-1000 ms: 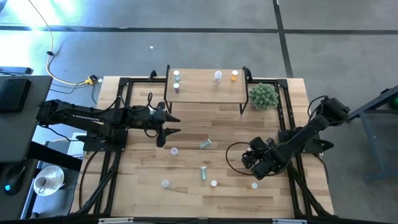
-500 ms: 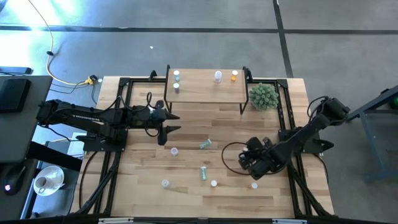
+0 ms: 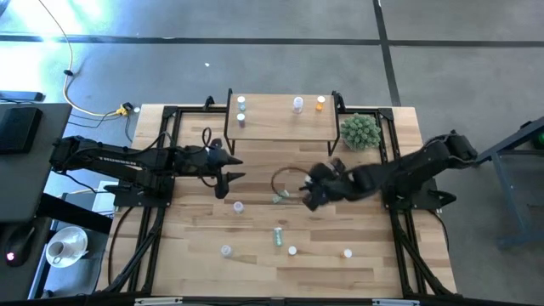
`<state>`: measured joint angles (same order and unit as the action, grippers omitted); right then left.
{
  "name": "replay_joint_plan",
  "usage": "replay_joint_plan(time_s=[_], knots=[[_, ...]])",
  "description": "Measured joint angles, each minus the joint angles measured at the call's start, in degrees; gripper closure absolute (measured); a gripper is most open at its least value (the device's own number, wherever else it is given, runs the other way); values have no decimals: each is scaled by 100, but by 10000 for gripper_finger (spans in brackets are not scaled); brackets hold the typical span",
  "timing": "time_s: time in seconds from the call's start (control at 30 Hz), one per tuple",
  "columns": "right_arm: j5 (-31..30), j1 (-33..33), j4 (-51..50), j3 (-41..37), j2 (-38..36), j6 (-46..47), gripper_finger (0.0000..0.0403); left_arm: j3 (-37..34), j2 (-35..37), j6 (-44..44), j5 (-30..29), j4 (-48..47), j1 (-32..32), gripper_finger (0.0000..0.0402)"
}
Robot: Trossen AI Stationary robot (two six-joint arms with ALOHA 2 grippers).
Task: Pick and place medicine bottles onto shelf by color
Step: Put the top right green pill bottle on the shelf
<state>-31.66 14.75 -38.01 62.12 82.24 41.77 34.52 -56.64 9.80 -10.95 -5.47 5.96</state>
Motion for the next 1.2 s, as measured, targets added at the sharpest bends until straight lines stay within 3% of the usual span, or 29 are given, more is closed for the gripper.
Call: replay_joint_plan(time_s=[0.27, 0.73, 1.03, 1.2], knots=[[625, -1150, 346, 741, 0, -1273, 299, 0, 0, 65, -19, -123, 0, 207], [813, -2665, 842, 2176, 115, -2270, 299, 0, 0, 53, -40, -212, -2, 207], [796, -3486, 1160, 3709, 1135, -2452, 299, 0, 0, 55, -38, -248, -2, 207], [815, -3678, 423, 4773, 1981, -2537, 299, 0, 0, 55, -38, -302, -2, 207]])
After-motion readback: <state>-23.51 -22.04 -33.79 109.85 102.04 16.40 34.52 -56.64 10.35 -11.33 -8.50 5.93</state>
